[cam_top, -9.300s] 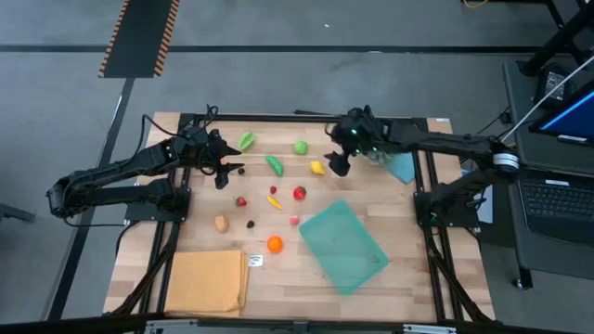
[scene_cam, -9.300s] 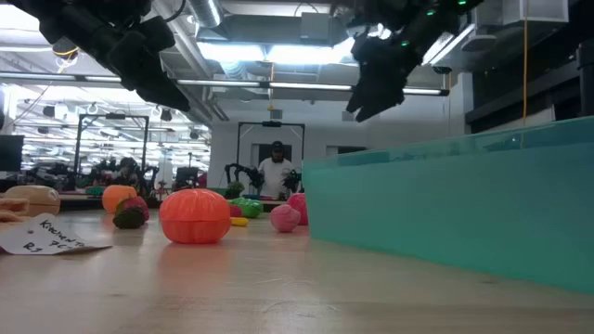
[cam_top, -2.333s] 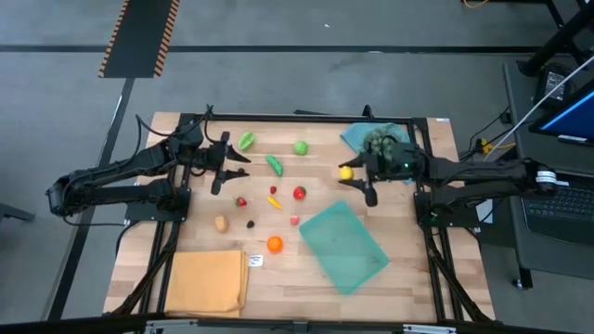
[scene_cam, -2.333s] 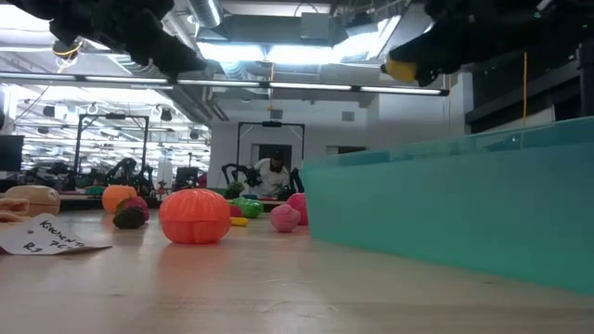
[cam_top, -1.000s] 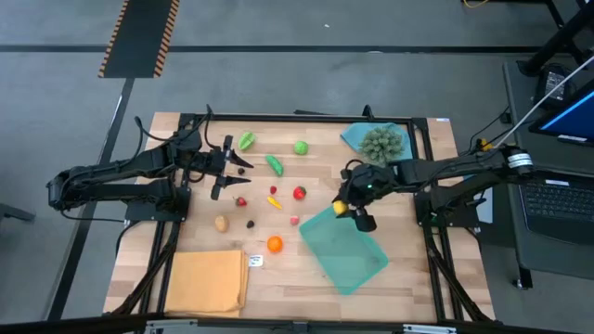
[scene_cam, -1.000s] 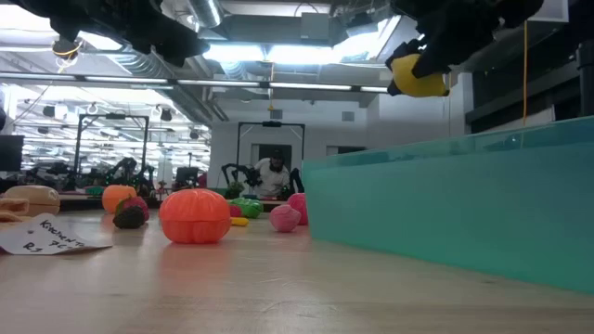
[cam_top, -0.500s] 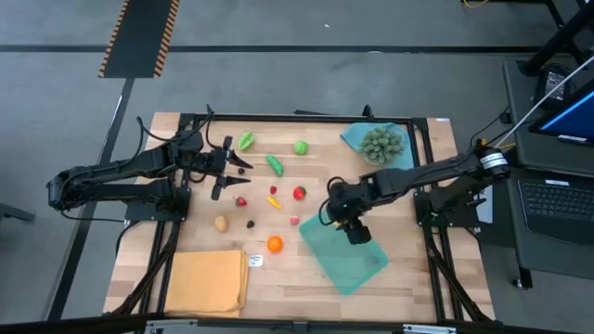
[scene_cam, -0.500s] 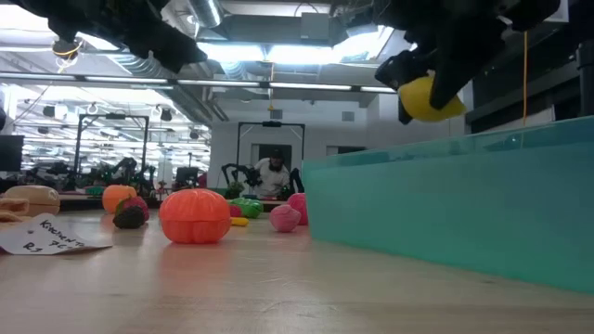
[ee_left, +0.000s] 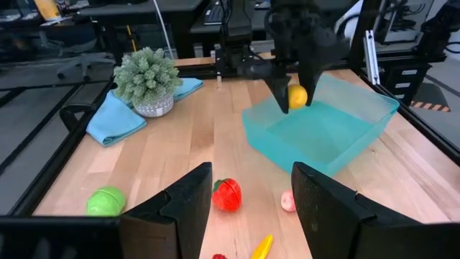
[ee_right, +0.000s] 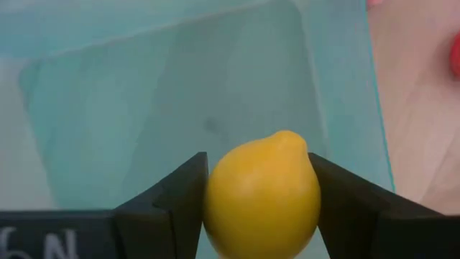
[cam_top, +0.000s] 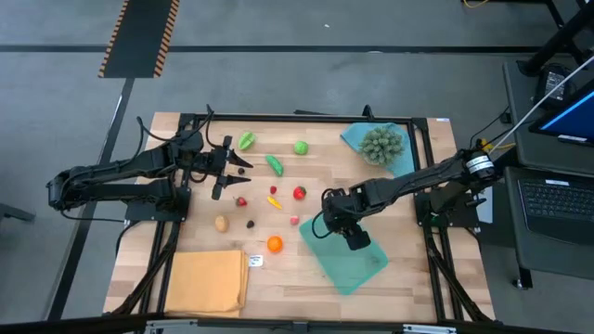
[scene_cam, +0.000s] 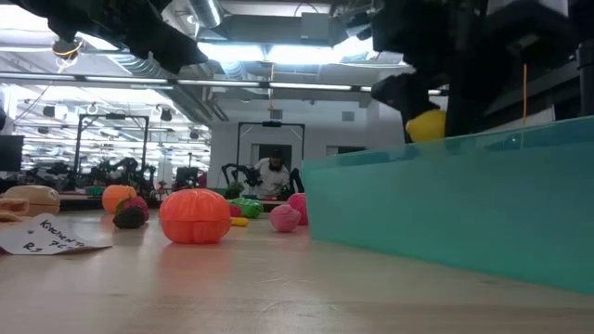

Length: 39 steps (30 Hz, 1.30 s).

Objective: Pick and placing Produce into tupperware
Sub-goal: Put the lemon into the green bin

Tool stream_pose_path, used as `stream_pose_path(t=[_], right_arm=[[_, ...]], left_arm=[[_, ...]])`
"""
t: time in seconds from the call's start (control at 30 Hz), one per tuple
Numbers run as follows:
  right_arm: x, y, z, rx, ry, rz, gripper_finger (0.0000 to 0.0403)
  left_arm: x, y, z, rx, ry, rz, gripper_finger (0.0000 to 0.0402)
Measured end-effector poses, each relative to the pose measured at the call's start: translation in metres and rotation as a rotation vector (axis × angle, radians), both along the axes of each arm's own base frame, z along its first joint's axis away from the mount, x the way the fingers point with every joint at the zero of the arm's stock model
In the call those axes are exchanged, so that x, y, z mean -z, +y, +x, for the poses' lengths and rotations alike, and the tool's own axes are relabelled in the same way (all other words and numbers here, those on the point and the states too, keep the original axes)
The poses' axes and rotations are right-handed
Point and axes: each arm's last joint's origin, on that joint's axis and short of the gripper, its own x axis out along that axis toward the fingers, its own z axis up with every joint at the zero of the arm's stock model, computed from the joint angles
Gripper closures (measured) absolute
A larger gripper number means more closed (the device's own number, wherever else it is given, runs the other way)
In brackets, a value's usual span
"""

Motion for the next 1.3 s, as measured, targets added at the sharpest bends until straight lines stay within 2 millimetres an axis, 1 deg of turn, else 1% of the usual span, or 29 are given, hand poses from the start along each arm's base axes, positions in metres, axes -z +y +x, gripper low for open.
stream_pose_path(t=[0.1,0.33,0.5,0.83,0.97,1.3], right_arm=[[0.009,0.000,0.003,-0.010,0.021,-0.045,0.0192],[0.026,0.001,0.011,-0.037,0.051,-0.063,0.0192],[0.034,0.002,0.016,-0.037,0.016,-0.055,0.0192],[0.049,0.001,0.013,-0.023,-0.007,-0.050,0.0192],[0.059,0.000,0.009,-0.014,-0.016,-0.047,0.0192],[0.061,0.000,0.008,0.009,-0.013,-0.042,0.0192]], left_arm=[[0.000,0.000,0.000,0.000,0.000,0.000,0.0217],[0.000,0.000,0.000,-0.001,0.001,-0.001,0.0217],[0.000,0.000,0.000,-0.001,0.005,-0.002,0.0217],[0.003,0.000,-0.001,-0.001,0.029,-0.011,0.0217],[0.004,0.000,-0.001,-0.008,0.039,-0.030,0.0217],[0.004,0.000,-0.001,-0.036,0.045,-0.024,0.0217]])
